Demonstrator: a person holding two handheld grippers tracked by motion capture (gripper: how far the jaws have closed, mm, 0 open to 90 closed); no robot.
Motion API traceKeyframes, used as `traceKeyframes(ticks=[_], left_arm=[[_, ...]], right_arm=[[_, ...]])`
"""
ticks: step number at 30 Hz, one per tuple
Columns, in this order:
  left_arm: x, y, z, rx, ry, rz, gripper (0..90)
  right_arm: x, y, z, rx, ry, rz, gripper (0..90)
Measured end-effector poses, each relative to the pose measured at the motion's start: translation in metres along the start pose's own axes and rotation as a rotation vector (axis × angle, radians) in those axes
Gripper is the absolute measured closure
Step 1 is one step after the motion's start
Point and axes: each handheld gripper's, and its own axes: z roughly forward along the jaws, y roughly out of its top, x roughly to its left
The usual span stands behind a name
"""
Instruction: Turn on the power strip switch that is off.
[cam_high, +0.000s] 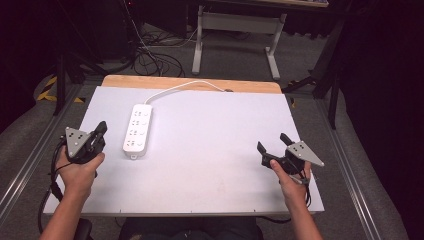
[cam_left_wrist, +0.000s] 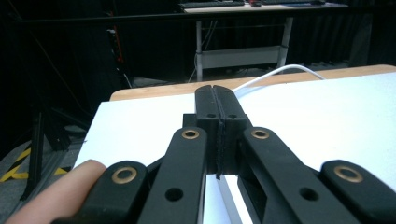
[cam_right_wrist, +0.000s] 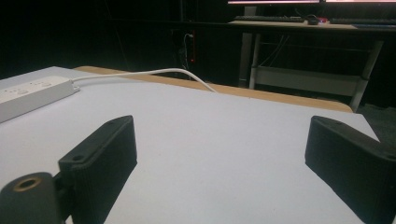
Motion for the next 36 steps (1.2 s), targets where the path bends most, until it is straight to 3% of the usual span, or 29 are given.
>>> traceKeyframes(ticks=[24, 30, 36], left_arm=[[-0.023, 0.008, 0.047, 0.076, -0.063, 0.123, 90.0], [-0.030, 0.006, 0.061, 0.126, -0.092, 0.164, 90.0], [-0.035, 0.001, 0.077, 0.228, -0.160, 0.178, 90.0]], right_arm=[[0.002, -0.001, 0.001, 0.013, -0.005, -0.002, 9.9], [0.001, -0.002, 0.001, 0.015, -0.009, 0.003, 9.8], [0.001, -0.002, 0.001, 0.014, -0.003, 0.003, 9.9]])
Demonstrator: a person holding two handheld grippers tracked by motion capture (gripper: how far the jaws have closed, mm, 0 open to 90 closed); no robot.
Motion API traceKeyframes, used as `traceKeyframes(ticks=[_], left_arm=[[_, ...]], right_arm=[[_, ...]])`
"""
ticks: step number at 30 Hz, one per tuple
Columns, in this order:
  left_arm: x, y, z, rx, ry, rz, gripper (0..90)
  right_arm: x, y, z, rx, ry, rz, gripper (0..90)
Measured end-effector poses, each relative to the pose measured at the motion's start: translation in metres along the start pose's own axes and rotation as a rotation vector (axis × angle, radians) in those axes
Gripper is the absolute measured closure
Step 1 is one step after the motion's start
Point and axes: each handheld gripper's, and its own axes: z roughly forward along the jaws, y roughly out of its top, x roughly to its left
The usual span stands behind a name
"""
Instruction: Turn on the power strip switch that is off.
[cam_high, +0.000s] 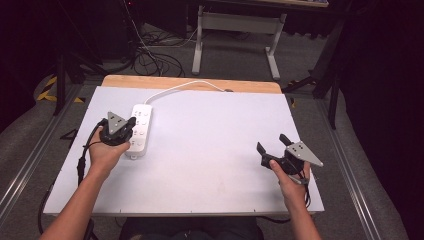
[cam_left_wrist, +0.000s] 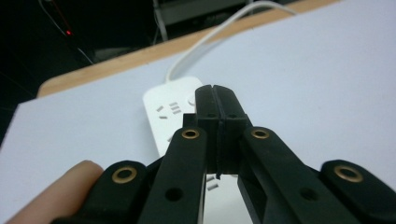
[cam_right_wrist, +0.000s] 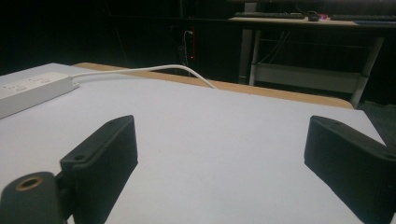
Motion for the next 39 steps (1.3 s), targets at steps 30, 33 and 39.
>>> traceKeyframes(ticks=[30, 33, 39], left_arm=[[0.000, -0.003, 0.027, 0.269, -0.111, -0.017, 90.0], [-0.001, -0.004, 0.027, 0.268, -0.108, -0.017, 90.0], [-0.001, -0.005, 0.028, 0.268, -0.103, -0.023, 90.0]], right_arm=[[0.001, -0.001, 0.001, 0.010, 0.008, -0.003, 10.9], [0.001, 0.000, 0.001, 0.006, 0.011, -0.002, 10.9], [0.001, 0.000, 0.001, 0.003, 0.009, -0.003, 10.9]])
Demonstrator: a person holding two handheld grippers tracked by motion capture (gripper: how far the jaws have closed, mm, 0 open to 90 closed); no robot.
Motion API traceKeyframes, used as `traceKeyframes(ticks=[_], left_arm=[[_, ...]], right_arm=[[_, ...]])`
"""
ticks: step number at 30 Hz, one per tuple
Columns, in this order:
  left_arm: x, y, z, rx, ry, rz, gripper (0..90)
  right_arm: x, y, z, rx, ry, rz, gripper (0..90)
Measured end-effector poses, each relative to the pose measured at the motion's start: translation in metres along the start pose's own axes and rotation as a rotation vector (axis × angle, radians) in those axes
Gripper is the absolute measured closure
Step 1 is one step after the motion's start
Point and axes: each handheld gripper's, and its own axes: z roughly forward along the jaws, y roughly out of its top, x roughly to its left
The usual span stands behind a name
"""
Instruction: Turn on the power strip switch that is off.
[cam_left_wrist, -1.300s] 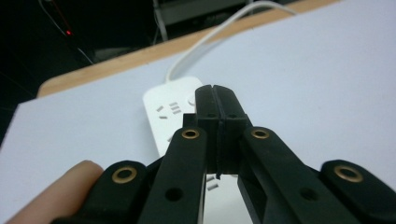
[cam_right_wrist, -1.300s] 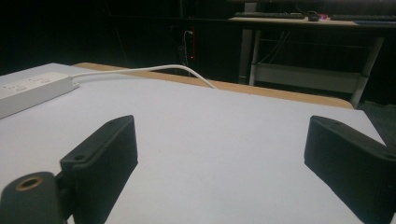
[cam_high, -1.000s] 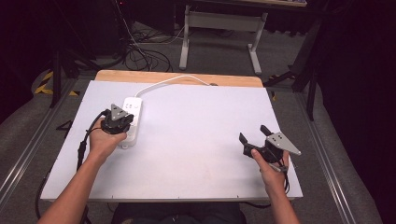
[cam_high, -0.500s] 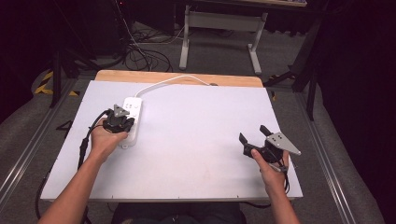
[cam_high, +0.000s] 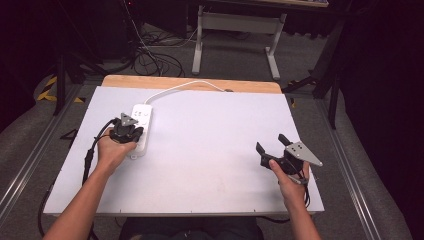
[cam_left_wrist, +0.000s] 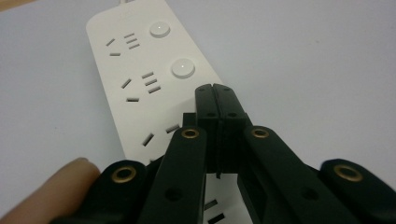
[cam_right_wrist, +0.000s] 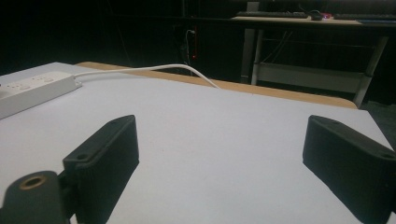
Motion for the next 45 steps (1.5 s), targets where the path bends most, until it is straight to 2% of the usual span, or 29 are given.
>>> traceKeyframes(ticks=[2, 3, 5, 13, 14, 28, 33, 37, 45], left_arm=[[0.0014, -0.0004, 0.0001, -0.001, -0.007, -0.009, 90.0], [0.0020, -0.0014, 0.0003, -0.008, -0.013, -0.029, 90.0], [0.0017, -0.0017, 0.0003, -0.009, -0.005, -0.018, 90.0], [0.0010, -0.0025, 0.0011, -0.011, 0.004, -0.029, 90.0], [0.0020, -0.0023, 0.0012, -0.009, -0.005, -0.051, 90.0], [0.0010, -0.0020, 0.0022, -0.006, -0.012, -0.053, 90.0], [0.0029, -0.0027, 0.0021, -0.008, -0.030, -0.069, 90.0], [0.0014, -0.0024, 0.0022, -0.010, -0.013, -0.054, 90.0], [0.0027, -0.0022, 0.0021, -0.007, -0.028, -0.069, 90.0]], right_arm=[[0.0002, 0.0000, 0.0002, 0.000, 0.001, 0.000, 10.9], [0.0005, 0.0000, 0.0001, 0.002, 0.001, 0.001, 10.9], [0.0009, 0.0000, 0.0002, 0.002, 0.002, 0.001, 10.9], [0.0012, 0.0009, -0.0001, -0.002, 0.001, 0.002, 10.9], [0.0014, 0.0011, -0.0002, -0.005, 0.003, 0.001, 10.9], [0.0021, 0.0012, 0.0000, 0.000, 0.006, -0.001, 10.9], [0.0020, 0.0014, -0.0023, -0.003, 0.004, 0.001, 10.9], [0.0010, 0.0018, -0.0025, -0.005, 0.001, -0.002, 10.9], [0.0029, 0.0017, -0.0002, -0.001, 0.009, -0.006, 11.0]])
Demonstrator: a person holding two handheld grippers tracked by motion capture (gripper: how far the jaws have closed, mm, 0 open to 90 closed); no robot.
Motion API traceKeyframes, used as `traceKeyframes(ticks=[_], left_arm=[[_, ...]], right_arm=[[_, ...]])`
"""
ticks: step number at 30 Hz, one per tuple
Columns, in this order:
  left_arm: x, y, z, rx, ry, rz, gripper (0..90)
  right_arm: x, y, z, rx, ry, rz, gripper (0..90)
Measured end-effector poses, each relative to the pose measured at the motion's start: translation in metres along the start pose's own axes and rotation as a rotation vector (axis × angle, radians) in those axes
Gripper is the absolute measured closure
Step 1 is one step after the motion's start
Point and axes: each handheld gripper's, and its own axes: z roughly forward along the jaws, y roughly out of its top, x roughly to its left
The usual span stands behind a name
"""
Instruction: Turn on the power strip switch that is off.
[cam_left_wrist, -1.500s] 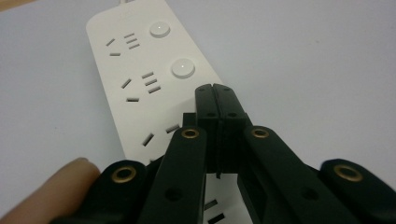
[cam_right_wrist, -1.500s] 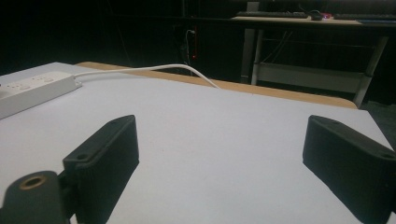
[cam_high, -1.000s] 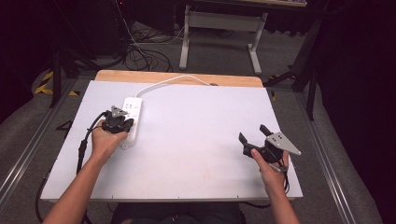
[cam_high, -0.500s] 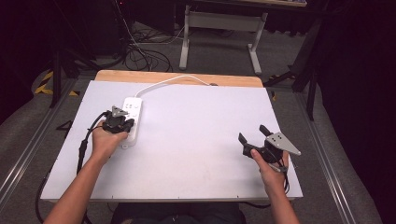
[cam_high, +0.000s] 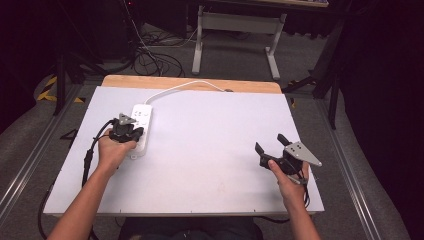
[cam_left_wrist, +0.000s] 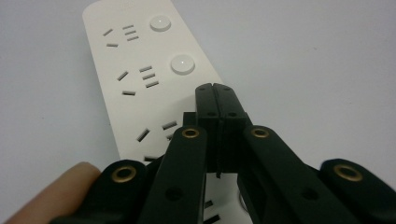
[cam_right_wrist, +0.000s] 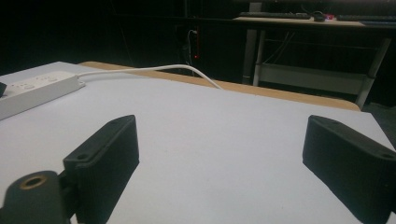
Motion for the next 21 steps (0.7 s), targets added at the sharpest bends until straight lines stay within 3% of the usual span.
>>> traceKeyframes(ticks=[9, 12, 16, 21], left_arm=[[0.0019, -0.0004, -0.0002, -0.003, -0.012, -0.019, 90.0], [-0.0005, -0.0004, 0.0001, -0.005, 0.004, -0.009, 90.0], [0.0010, -0.0023, -0.0009, -0.017, -0.002, -0.037, 90.0], [-0.0024, -0.0027, -0.0016, -0.023, 0.020, -0.024, 90.0]], right_arm=[[0.0000, -0.0003, -0.0003, 0.004, 0.000, 0.002, 11.1], [-0.0003, -0.0004, 0.0007, 0.005, 0.001, -0.002, 11.2], [-0.0009, -0.0004, 0.0010, 0.006, 0.003, 0.002, 11.4], [-0.0007, -0.0005, 0.0008, 0.006, 0.004, 0.005, 11.6]])
